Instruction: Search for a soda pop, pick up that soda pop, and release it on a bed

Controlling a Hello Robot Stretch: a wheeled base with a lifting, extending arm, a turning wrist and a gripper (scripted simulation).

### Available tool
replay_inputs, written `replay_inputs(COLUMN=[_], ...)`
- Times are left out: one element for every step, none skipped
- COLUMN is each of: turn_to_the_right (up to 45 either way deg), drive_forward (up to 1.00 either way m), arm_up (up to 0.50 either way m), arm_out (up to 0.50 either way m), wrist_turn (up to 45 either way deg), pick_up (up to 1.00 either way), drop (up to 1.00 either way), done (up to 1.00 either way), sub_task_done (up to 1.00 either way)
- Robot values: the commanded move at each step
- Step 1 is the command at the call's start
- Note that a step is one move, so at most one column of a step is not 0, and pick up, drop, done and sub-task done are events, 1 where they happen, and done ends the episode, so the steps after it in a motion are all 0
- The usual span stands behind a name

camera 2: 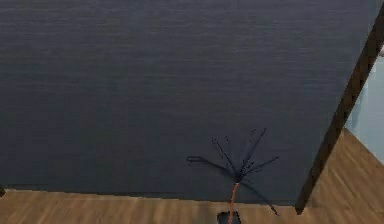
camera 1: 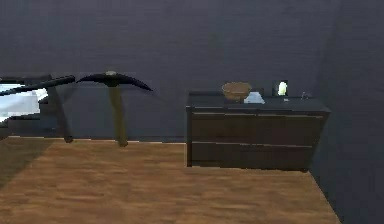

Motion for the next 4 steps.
replay_inputs(turn_to_the_right=[24.0,0.0,-45.0,-39.0], drive_forward=[0.00,0.95,0.00,0.00], arm_up=[0.00,0.00,0.00,0.00], arm_out=[0.00,0.00,0.00,0.00], wrist_turn=[0.0,0.0,0.0,0.0], pick_up=[0.00,0.00,0.00,0.00], drop=[0.00,0.00,0.00,0.00], done=[0.00,0.00,0.00,0.00], sub_task_done=[0.00,0.00,0.00,0.00])
